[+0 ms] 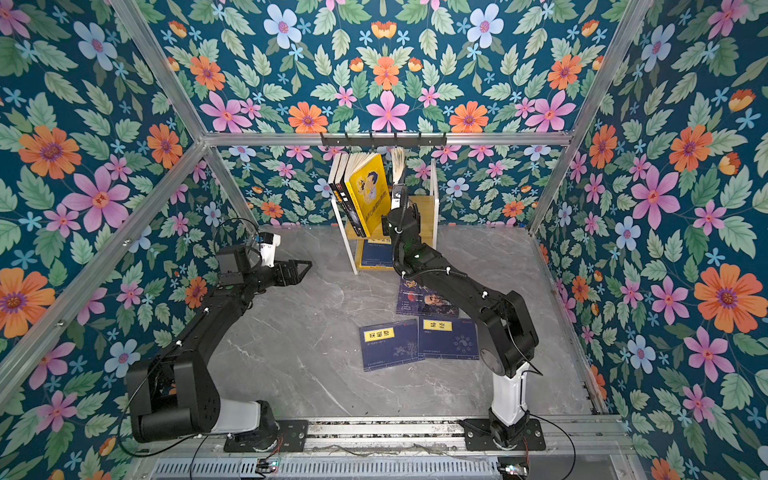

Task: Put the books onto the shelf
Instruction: 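Carry the purple book with the right gripper up to the upper shelf, then lower the purple book upright beside the yellow book with the right gripper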

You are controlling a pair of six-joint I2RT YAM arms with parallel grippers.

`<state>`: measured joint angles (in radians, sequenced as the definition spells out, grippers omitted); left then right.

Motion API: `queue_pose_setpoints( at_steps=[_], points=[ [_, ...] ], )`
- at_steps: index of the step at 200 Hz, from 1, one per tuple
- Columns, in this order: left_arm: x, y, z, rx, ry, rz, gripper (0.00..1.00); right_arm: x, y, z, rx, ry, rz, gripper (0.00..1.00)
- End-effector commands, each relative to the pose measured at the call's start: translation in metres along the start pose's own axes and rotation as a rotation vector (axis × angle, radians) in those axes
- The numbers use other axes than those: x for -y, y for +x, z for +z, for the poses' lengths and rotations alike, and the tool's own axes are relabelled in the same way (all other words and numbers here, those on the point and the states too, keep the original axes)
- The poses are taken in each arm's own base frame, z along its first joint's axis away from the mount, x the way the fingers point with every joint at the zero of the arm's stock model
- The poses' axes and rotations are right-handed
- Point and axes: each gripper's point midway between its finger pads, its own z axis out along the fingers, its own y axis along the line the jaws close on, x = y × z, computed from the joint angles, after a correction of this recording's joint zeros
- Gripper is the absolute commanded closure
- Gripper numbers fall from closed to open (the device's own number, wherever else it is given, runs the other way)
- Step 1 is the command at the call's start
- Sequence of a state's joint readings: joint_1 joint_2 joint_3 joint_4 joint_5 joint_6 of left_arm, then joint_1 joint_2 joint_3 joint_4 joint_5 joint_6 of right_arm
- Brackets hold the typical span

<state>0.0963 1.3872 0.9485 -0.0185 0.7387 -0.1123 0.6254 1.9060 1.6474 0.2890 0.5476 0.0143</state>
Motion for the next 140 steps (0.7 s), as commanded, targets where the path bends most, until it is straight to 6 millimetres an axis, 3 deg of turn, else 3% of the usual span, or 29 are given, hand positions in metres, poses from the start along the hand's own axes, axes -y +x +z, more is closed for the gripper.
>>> queue_pose_setpoints(
  at_steps=[1, 77, 140],
  points=[
    [-0.003, -0.001, -0.001, 0.001, -0.013, 0.02, 0.0, -0.018, -0.012, 0.003, 0.028, -0.084, 0.069, 1.0],
    [0.002, -0.001, -0.001, 0.012, 0.013, 0.018, 0.0, -0.05, 0.002, 0.009, -0.022, -0.231, 0.089, 1.0],
    [0.0, 0.002, -0.001, 0.007, 0.009, 0.005, 0.0, -0.055, 0.003, 0.003, -0.045, -0.274, 0.09, 0.96]
  ],
)
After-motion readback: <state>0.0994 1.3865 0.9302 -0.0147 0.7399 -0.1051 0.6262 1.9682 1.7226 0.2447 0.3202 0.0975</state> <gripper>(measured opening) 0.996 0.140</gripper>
